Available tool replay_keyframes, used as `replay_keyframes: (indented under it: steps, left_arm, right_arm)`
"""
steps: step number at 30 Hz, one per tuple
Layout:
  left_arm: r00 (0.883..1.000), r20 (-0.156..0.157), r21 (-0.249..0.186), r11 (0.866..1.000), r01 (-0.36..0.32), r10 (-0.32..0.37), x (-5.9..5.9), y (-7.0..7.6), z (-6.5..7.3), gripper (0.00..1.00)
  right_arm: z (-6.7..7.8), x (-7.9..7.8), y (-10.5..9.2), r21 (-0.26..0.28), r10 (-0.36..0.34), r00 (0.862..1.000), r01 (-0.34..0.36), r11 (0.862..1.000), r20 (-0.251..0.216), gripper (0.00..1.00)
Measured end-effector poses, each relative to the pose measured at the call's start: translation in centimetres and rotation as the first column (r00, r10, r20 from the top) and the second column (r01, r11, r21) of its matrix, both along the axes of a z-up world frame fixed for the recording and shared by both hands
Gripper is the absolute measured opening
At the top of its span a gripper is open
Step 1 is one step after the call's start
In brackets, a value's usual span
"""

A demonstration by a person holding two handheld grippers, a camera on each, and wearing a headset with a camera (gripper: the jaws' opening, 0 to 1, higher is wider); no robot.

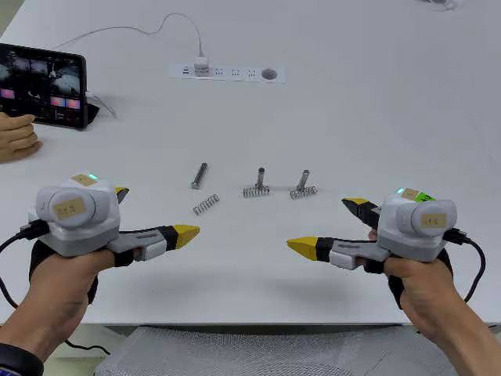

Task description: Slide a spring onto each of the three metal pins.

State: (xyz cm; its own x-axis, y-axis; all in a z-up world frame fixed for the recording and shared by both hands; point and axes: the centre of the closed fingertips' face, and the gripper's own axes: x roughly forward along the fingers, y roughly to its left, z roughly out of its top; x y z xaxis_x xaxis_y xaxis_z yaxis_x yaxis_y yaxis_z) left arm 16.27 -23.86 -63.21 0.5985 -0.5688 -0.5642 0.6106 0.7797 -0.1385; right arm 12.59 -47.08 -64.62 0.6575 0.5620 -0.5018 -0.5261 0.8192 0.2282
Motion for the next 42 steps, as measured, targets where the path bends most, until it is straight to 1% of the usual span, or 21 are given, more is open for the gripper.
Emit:
replay_keyframes:
  steps: [2, 6, 10, 17, 28, 42]
  left_arm:
    - [1.000, 0.001, -0.003, 1.000, -0.001, 0.001, 0.0, 0.0, 0.1, 0.91]
    - [1.000, 0.001, 0.005, 1.000, 0.002, -0.002, 0.0, 0.1, 0.1, 0.91]
    - [1.000, 0.002, -0.002, 1.000, -0.002, 0.002, 0.1, 0.1, 0.2, 0.91]
    - [1.000, 0.004, -0.002, 1.000, 0.002, -0.002, 0.4, -0.2, 0.3, 0.91]
    - [1.000, 0.001, -0.008, 1.000, 0.007, -0.007, 1.0, -0.5, 0.3, 0.91]
    - [1.000, -0.006, -0.005, 1.000, 0.014, -0.014, 1.3, -0.5, 0.2, 0.91]
  right_arm:
    - [0.1, 0.0, -0.1, 0.005, -0.003, 1.000, 0.003, 1.000, 0.002, 0.92]
    - [0.1, -0.1, -0.1, 0.013, -0.009, 1.000, 0.008, 1.000, 0.003, 0.91]
    - [0.2, -0.3, -0.1, 0.015, -0.010, 1.000, 0.010, 1.000, 0.004, 0.91]
    - [0.2, -0.4, 0.1, 0.021, -0.002, 1.000, 0.003, 1.000, -0.007, 0.92]
    - [0.4, 0.0, 0.0, 0.008, 0.002, 1.000, -0.002, 1.000, -0.007, 0.93]
    - [0.3, 0.1, -0.3, 0.005, -0.006, 1.000, 0.006, 1.000, -0.014, 0.93]
